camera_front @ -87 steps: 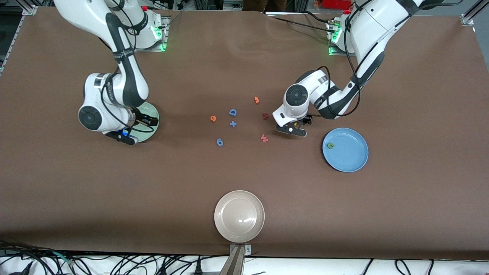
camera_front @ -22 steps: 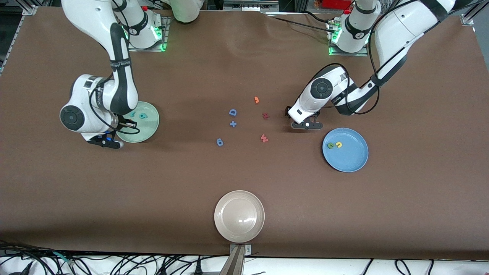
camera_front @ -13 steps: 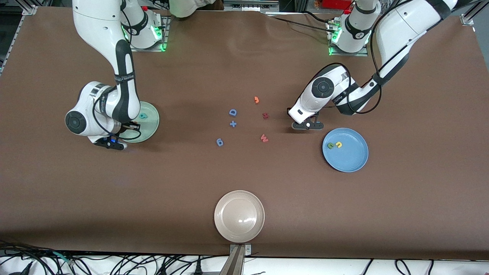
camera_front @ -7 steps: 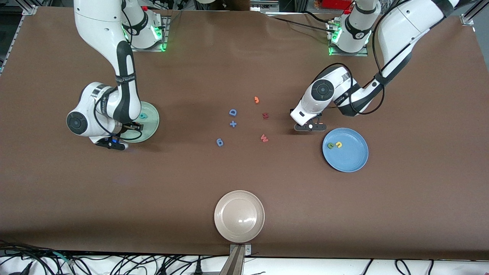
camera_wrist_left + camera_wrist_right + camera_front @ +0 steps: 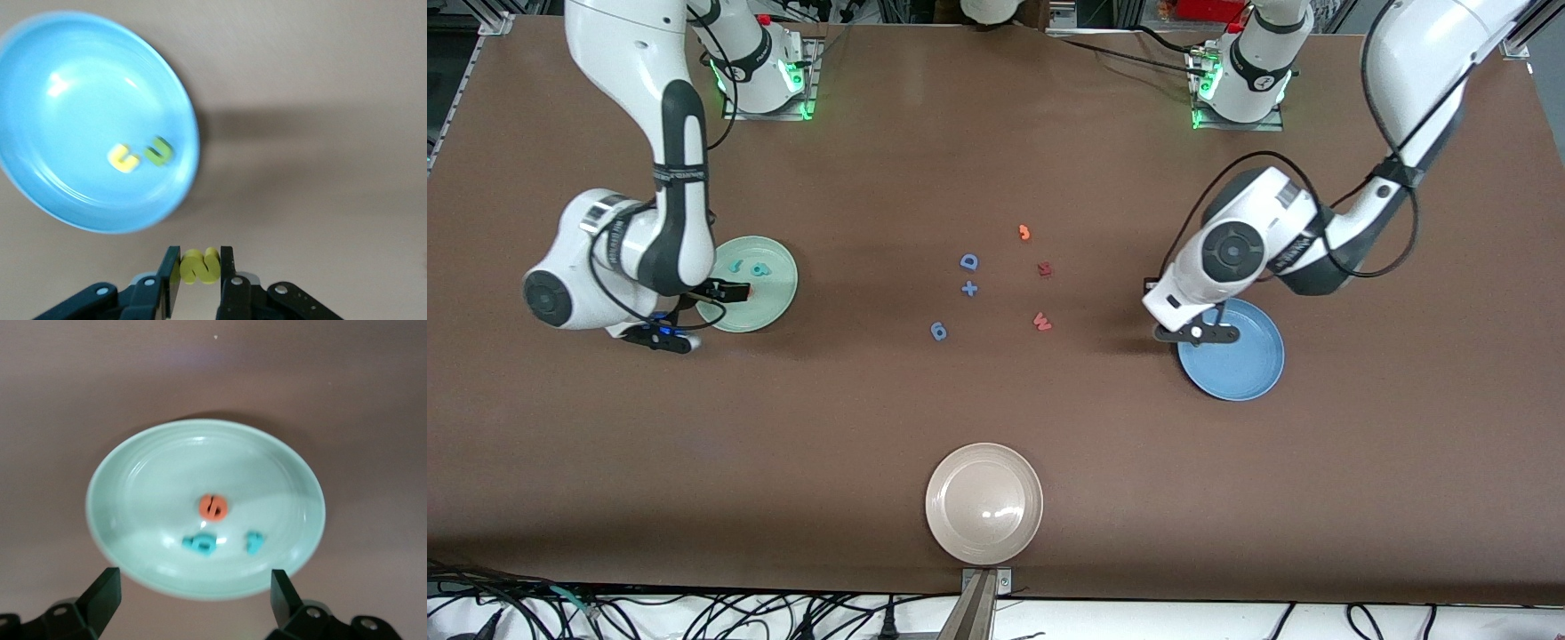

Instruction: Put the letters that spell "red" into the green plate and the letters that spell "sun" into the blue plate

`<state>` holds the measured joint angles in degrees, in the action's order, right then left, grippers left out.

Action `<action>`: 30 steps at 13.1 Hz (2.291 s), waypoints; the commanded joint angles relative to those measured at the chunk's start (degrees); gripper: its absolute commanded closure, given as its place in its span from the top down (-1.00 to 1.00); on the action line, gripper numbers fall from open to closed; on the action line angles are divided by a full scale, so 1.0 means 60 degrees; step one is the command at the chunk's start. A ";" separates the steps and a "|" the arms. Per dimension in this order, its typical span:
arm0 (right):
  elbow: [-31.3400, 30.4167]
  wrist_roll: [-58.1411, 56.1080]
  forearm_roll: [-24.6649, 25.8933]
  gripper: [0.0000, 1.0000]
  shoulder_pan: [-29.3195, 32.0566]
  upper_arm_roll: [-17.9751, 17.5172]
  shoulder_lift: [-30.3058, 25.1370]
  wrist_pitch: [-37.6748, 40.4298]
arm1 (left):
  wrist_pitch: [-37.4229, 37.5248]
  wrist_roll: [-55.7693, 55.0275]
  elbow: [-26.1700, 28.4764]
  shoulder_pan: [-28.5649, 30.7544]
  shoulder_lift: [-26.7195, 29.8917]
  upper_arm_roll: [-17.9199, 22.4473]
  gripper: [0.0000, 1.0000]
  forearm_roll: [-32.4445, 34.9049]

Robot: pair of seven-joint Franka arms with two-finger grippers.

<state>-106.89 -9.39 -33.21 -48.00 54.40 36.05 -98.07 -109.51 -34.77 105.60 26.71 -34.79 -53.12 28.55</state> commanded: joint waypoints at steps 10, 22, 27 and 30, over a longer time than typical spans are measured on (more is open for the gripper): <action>0.2343 -0.0105 -0.0062 0.98 -0.0027 0.1420 -0.0061 0.3496 | -0.2123 0.5177 -0.0857 0.0690 -0.0998 0.2171 -0.52 -0.0086; 0.5788 0.2004 0.1107 0.99 0.4436 -0.3289 -0.0367 0.5784 | -0.0341 0.5488 -0.0872 0.0807 0.1179 0.1280 1.00 -0.1603; 0.5672 0.2137 0.3494 0.99 0.6928 -0.7098 -0.1406 0.5288 | 0.1808 0.5532 -0.2038 0.0778 0.2868 0.1206 1.00 -0.2777; 0.4883 0.2049 0.3791 0.98 0.6990 -0.7207 -0.2226 0.4761 | 0.3030 0.5635 -0.2996 0.0807 0.3348 0.1279 1.00 -0.3103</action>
<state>-72.92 2.53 -12.08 -7.08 13.00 27.34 -67.08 -94.53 -2.37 90.31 31.44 -16.53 -46.14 11.89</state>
